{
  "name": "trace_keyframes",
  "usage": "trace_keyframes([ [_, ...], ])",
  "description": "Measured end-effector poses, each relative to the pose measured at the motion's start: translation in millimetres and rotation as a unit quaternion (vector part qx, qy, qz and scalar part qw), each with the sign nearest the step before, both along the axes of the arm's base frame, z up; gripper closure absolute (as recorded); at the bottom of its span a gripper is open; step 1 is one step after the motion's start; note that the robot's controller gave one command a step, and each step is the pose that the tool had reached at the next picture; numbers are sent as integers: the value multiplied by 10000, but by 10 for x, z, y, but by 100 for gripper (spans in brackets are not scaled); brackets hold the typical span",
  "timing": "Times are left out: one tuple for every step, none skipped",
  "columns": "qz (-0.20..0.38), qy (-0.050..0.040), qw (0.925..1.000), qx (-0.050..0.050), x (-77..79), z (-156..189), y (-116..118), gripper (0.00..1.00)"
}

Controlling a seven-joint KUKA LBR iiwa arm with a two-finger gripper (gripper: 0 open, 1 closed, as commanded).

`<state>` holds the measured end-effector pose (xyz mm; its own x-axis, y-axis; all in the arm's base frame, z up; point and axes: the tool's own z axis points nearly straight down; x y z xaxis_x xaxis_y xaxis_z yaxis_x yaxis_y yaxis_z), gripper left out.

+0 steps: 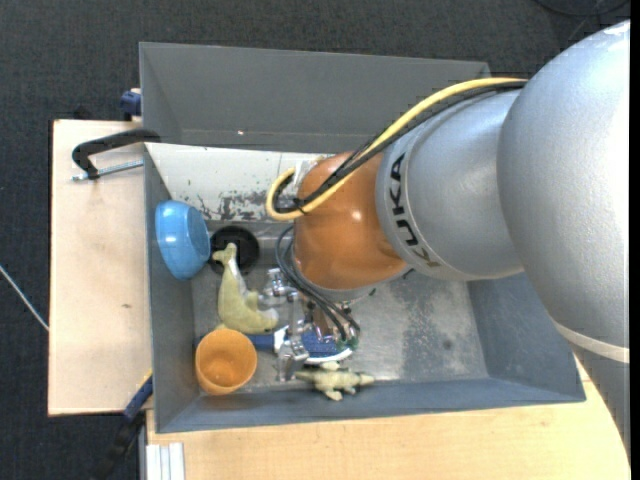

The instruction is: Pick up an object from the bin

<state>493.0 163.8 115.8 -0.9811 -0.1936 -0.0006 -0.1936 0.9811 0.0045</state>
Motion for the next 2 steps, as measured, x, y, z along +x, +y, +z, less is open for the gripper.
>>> trace_keyframes([
  [1723, -119, 9850, 22, 218, -366, -302, 0],
  [1712, -217, 9850, 28, 259, -349, -301, 100],
])
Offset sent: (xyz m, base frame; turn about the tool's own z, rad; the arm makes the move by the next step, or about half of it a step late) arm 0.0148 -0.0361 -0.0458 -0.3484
